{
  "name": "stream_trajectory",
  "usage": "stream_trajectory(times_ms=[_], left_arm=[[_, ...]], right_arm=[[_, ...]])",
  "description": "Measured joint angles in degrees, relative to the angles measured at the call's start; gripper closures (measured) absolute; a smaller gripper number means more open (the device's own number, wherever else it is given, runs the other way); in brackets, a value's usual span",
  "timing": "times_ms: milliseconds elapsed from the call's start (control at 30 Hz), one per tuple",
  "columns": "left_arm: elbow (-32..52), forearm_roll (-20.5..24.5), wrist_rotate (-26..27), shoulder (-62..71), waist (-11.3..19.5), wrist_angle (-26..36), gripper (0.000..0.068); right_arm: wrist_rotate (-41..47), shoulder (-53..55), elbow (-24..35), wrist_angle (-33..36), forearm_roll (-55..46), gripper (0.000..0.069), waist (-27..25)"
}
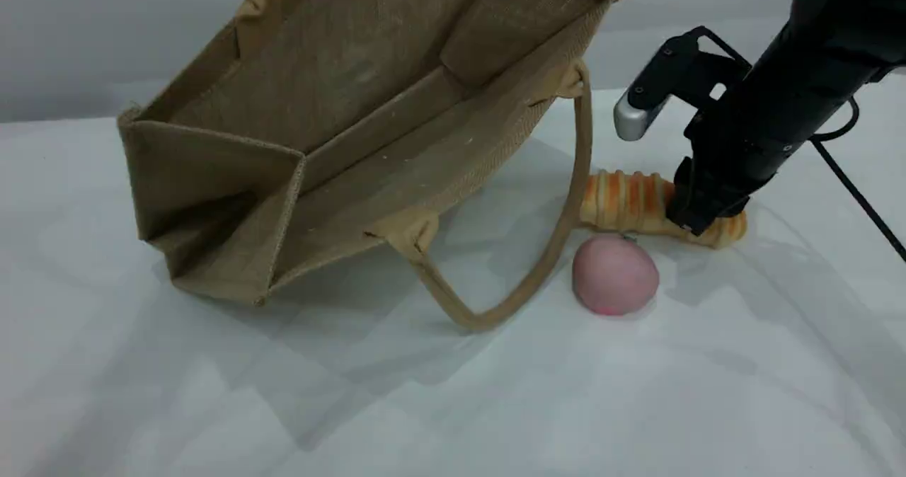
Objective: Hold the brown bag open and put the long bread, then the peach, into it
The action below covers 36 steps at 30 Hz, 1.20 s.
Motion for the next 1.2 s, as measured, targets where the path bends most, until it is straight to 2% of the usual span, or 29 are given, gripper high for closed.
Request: stream_trajectory(times_ms=[233,500,700,900,1067,1200], left_arm=[[0.00,0.00,0.00,0.00,0.00,0.00,0.0584],[0.00,0.00,0.16,0.00,0.00,0.00,0.0584],[0.00,0.00,0.16,0.00,0.00,0.00,0.0584],[0.00,-0.13,0.19,0.00,0.00,0.00,0.0584],[0.00,-0.13,0.19,0.00,0.00,0.00,0.0584],[0.00,-0.13,0.19,0.00,0.00,0.00,0.0584]], right_arm=[[8.22,-5.95,0.05,5.16,-0.16,0.0612,-2.36],[25.23,-16.28,0.11,19.39,-1.92,0.0615,-8.30],[35.82,-25.53,0.11,31.09,3.17,0.0618,-7.95],[40.84,-34.43,0.11,41.76,13.57,0.0625,-7.95],[40.66,-36.29,0.06,46.09,24.46,0.0627,-6.01],[41.57,-36.23,0.06,44.69,27.51,0.0628,-0.99]])
